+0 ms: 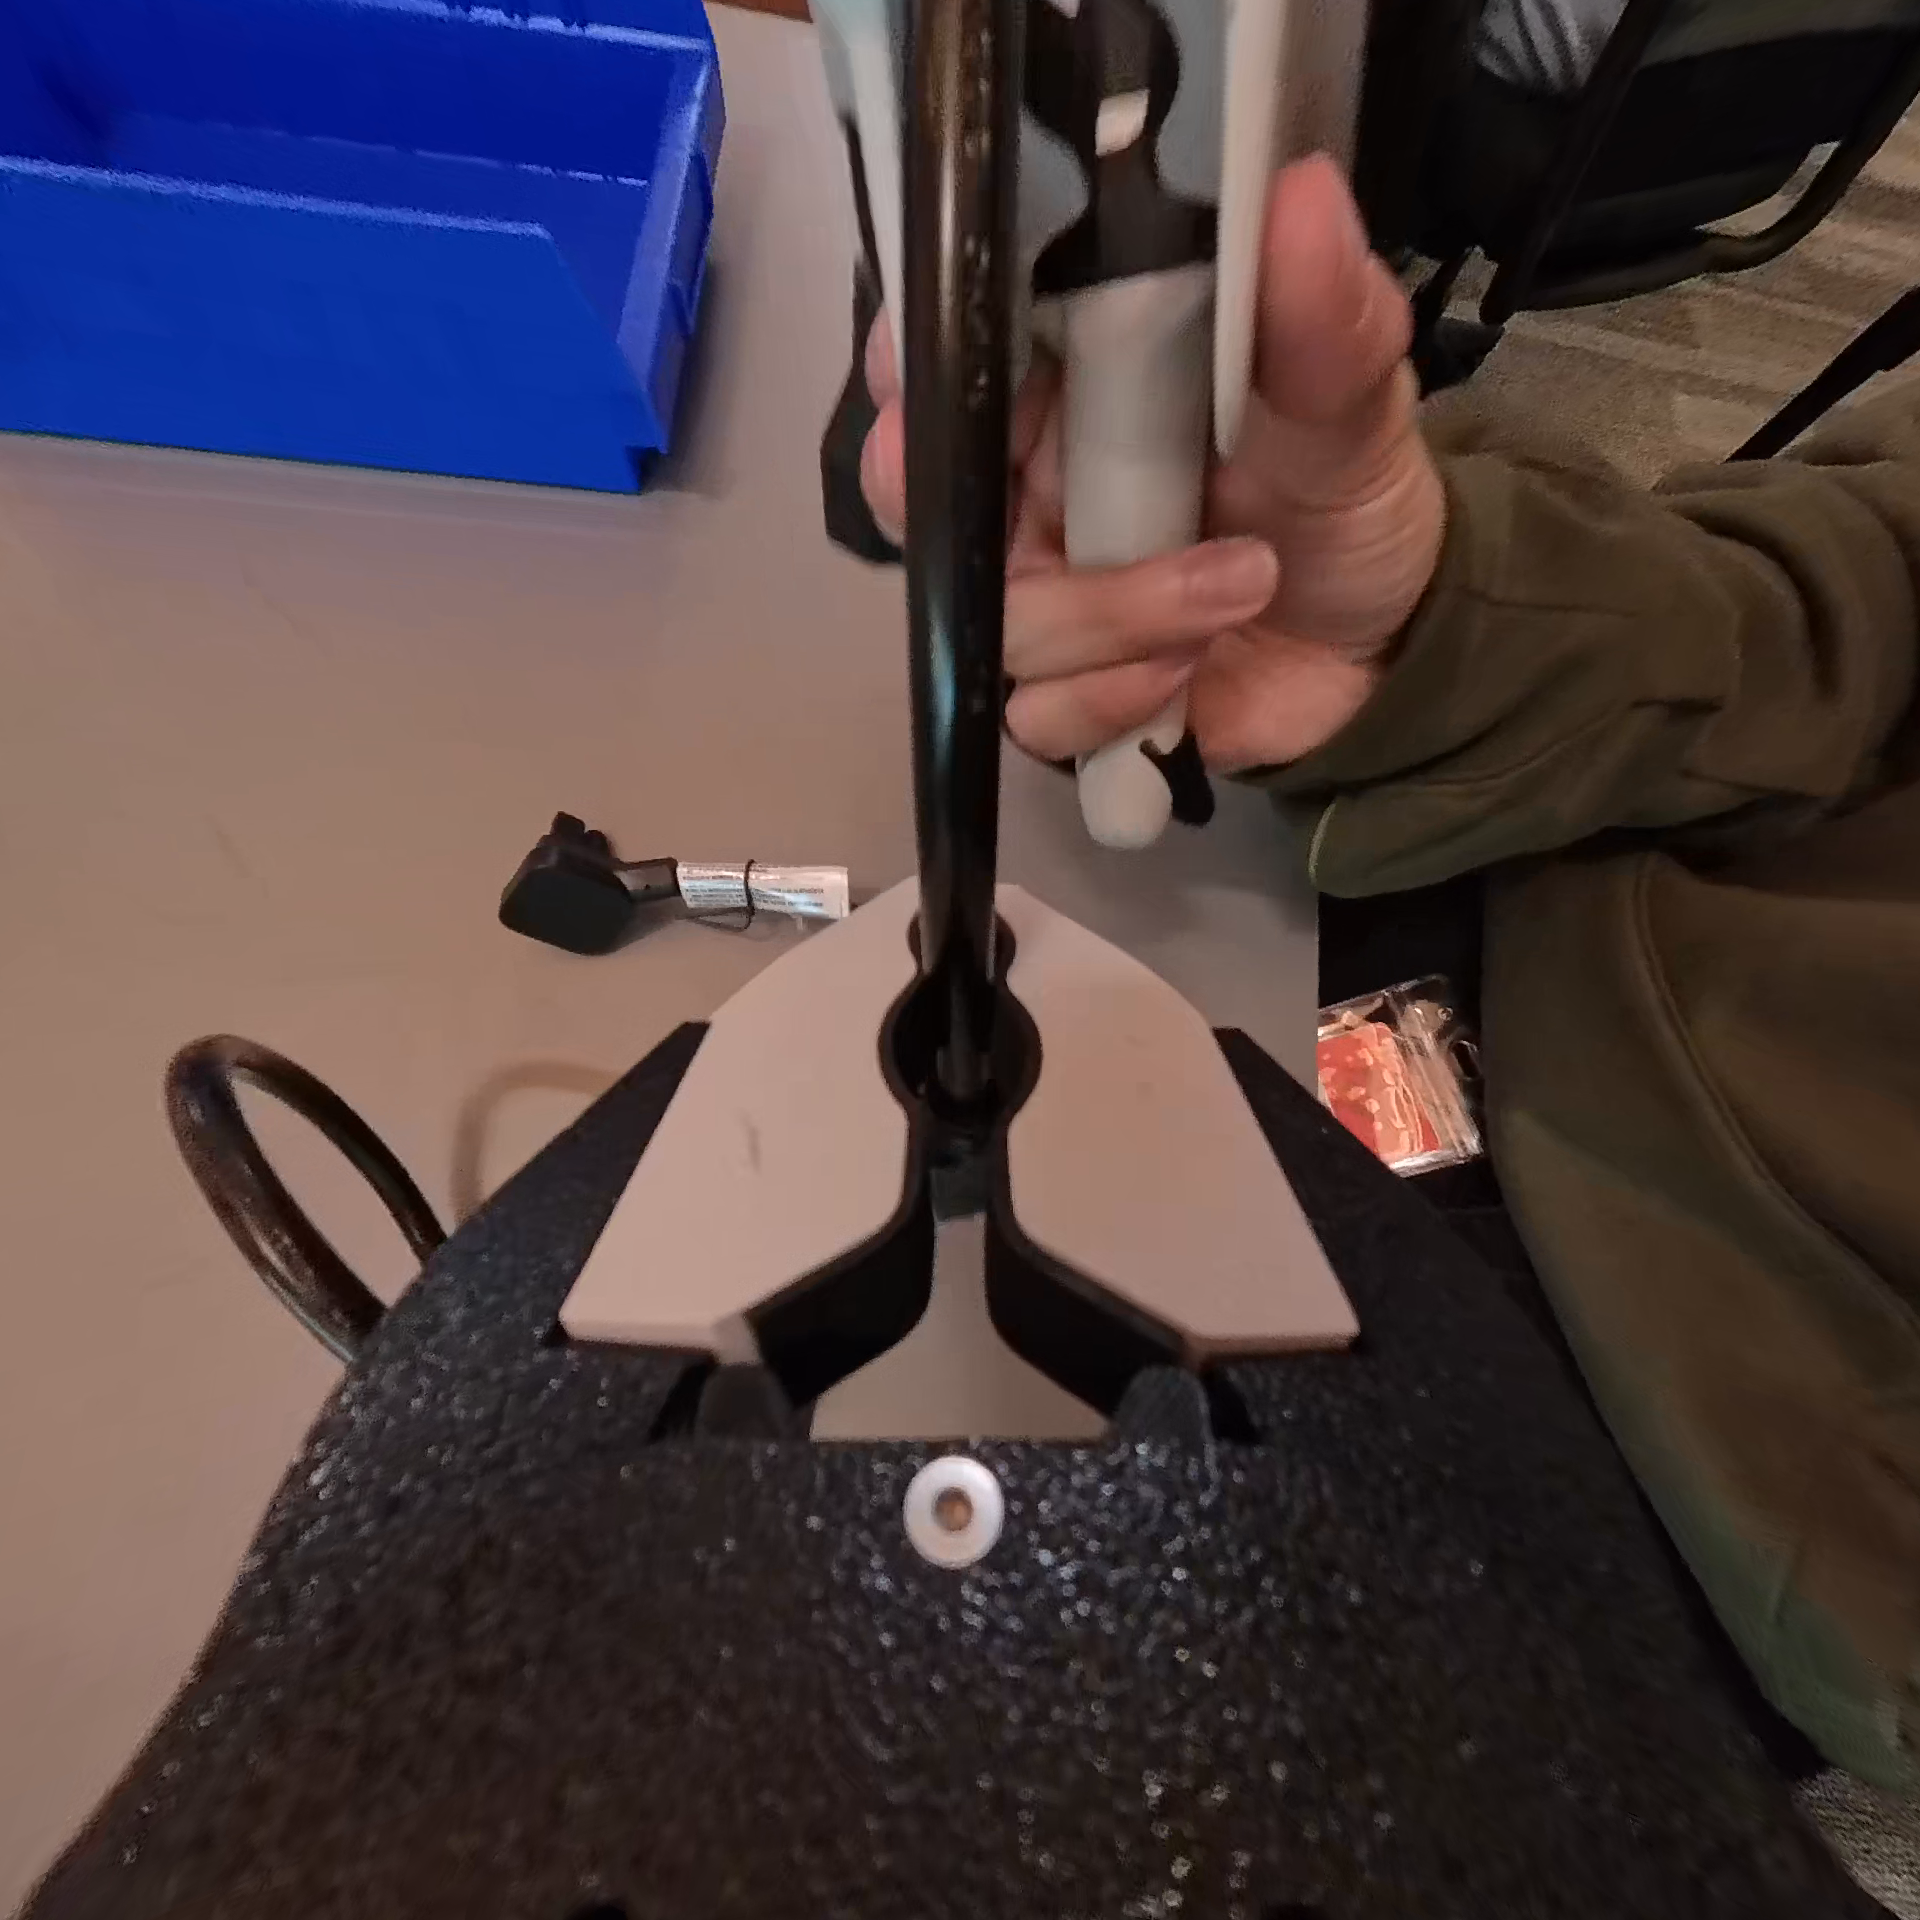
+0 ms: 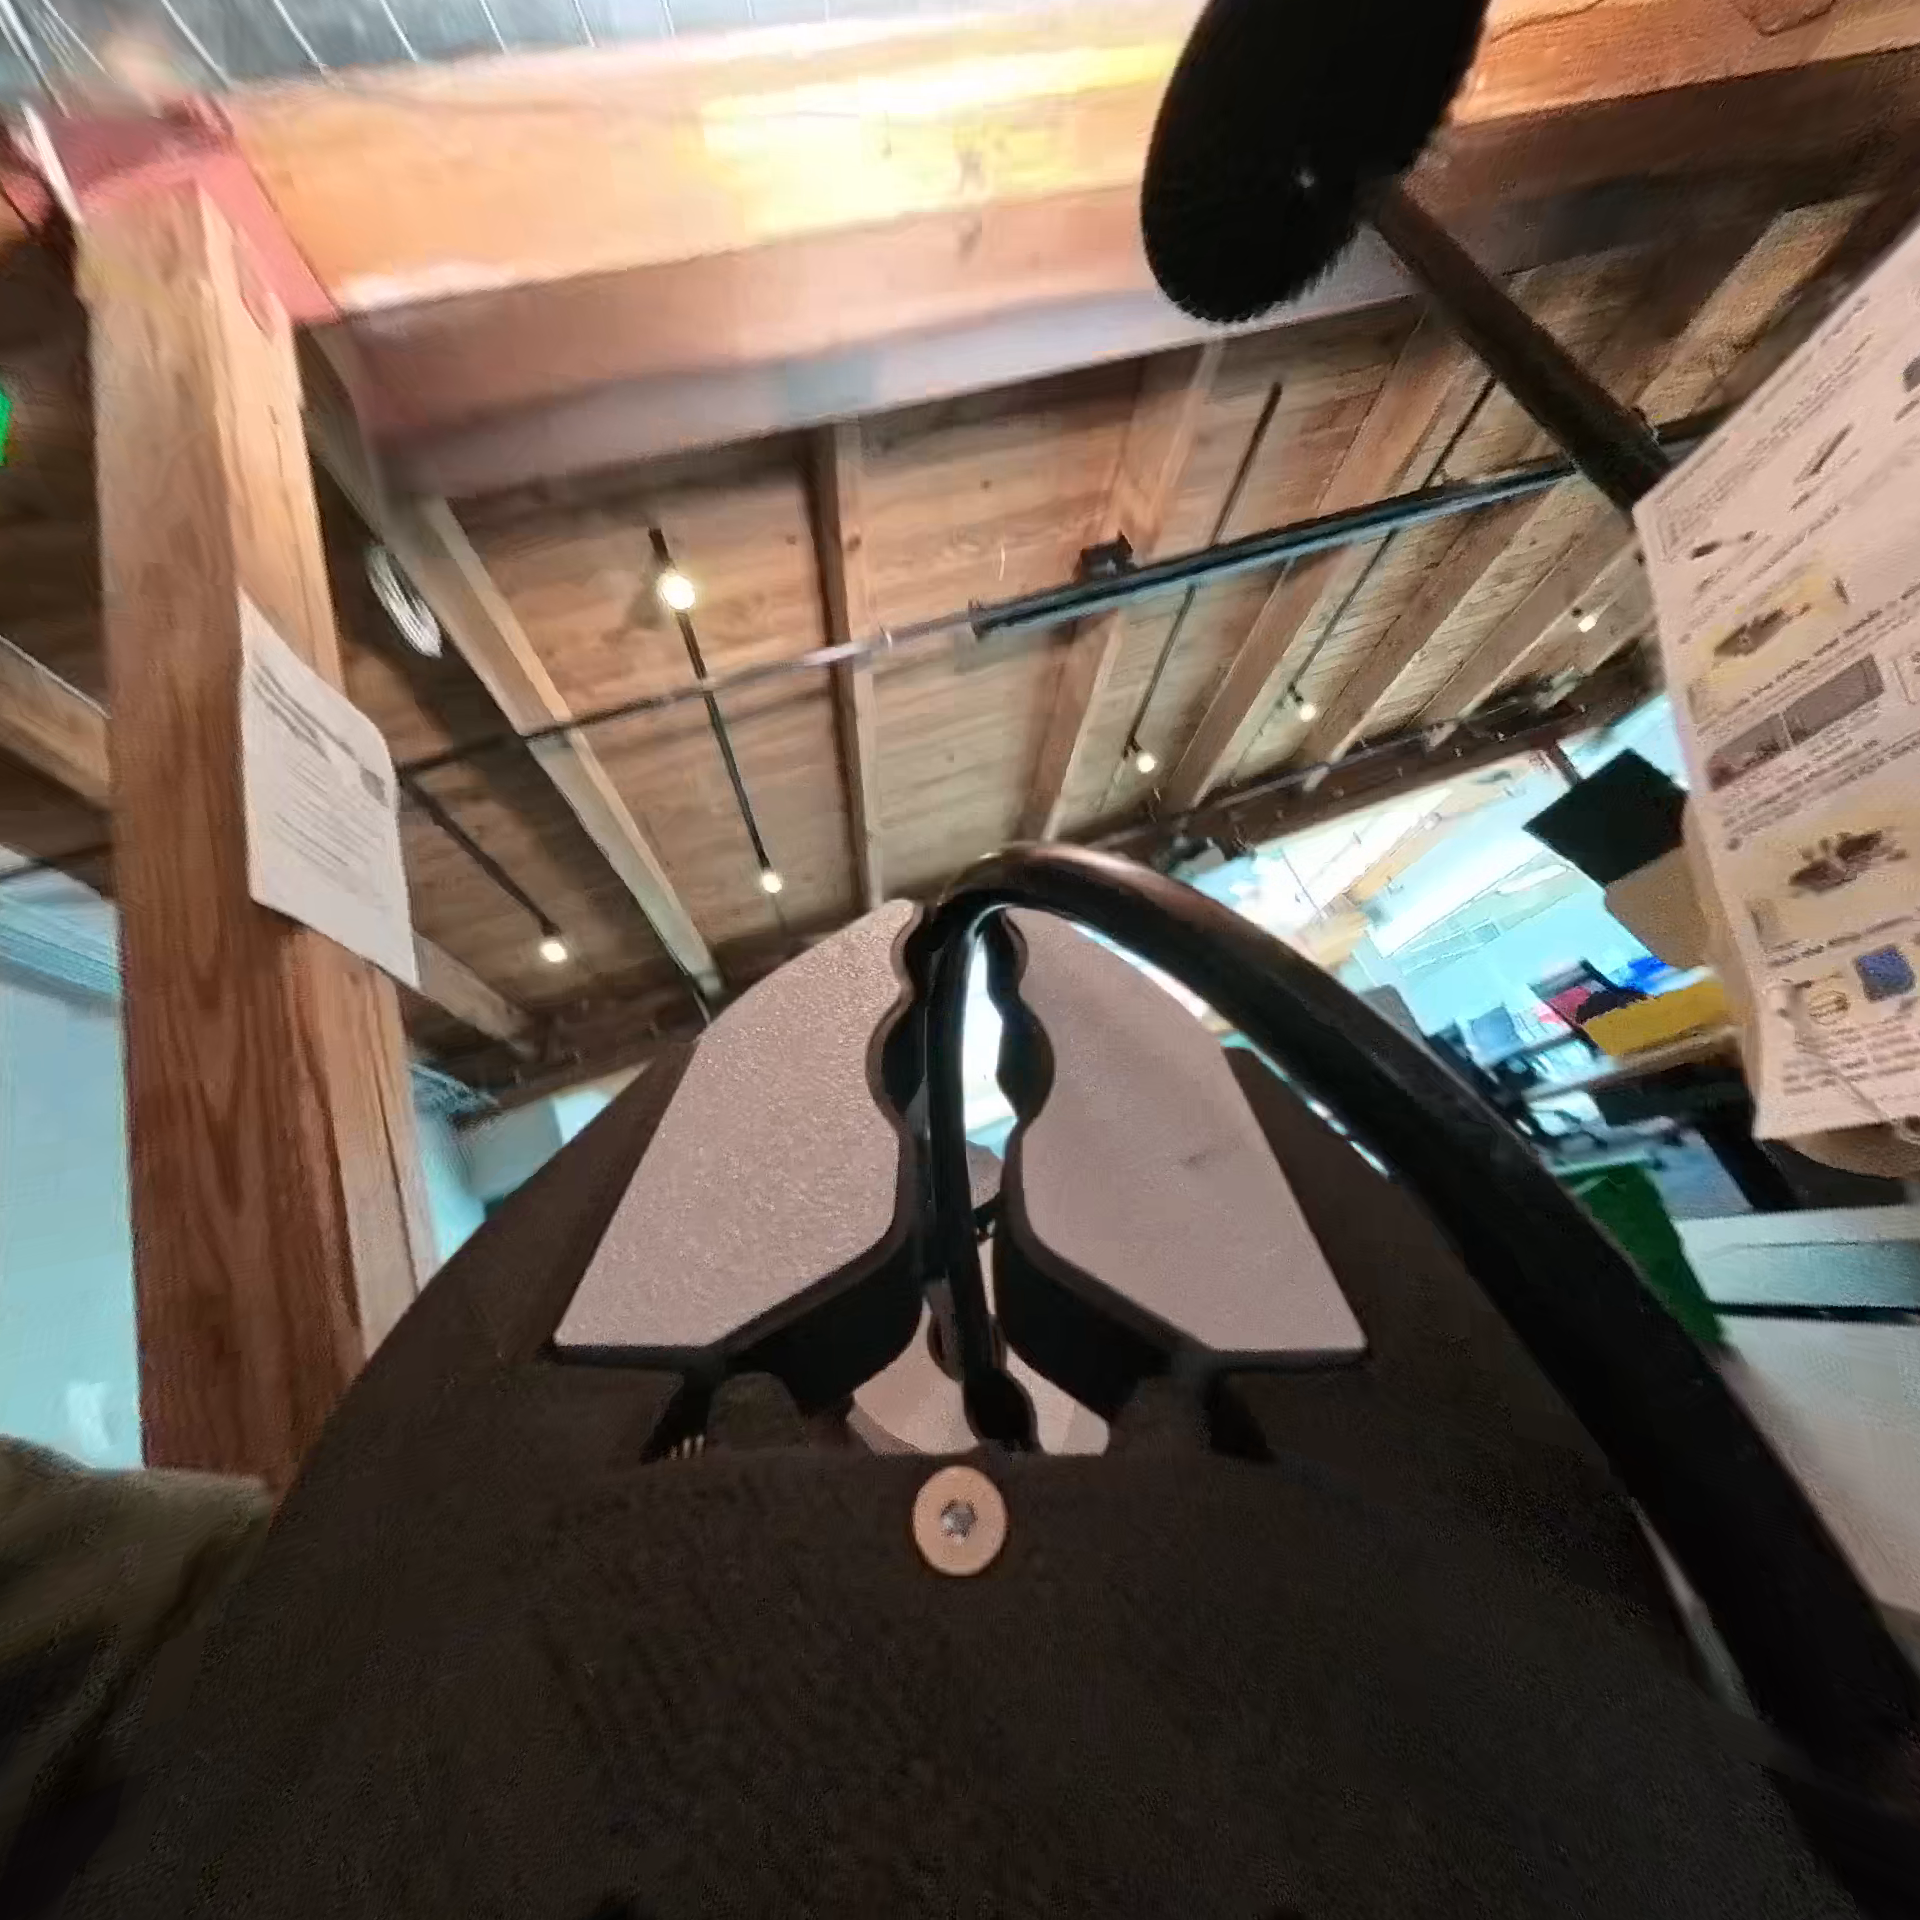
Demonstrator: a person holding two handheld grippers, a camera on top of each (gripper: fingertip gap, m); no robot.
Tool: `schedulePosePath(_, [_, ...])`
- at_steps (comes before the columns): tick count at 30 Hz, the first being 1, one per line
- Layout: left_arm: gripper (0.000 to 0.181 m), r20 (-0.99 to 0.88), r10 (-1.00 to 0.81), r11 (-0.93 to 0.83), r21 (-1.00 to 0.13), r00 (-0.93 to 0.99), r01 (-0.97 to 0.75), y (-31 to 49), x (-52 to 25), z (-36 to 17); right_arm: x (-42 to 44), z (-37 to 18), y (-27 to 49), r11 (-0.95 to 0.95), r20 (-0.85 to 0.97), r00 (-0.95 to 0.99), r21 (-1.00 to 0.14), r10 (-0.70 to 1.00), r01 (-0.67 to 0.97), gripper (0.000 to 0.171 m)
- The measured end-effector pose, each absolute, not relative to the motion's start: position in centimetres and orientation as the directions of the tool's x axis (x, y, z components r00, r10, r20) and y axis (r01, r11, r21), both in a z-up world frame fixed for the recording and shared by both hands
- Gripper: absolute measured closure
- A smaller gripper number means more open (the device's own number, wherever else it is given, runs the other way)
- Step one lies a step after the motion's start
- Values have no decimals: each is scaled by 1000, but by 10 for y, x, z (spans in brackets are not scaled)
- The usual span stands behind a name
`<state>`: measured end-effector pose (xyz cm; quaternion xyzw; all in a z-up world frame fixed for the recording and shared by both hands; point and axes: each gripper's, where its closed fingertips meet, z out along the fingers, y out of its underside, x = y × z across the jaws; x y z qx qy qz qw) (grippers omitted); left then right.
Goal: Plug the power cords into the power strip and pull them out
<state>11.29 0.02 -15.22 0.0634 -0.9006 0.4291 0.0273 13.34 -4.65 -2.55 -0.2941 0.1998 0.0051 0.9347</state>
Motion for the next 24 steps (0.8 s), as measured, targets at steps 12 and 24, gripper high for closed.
schedulePosePath(12, [163, -65, -125, 783, -620, -990, -58, 24, 127, -179, 109, -12, 15, 251, -31, 938, -966, -345, 60, 163])
schedulePosePath(24, [133, 69, -131, 735, -663, -989, -143, 14, 116, -169, 105, -11, 27, 251, -16, 949, -966, -315, 67, 162])
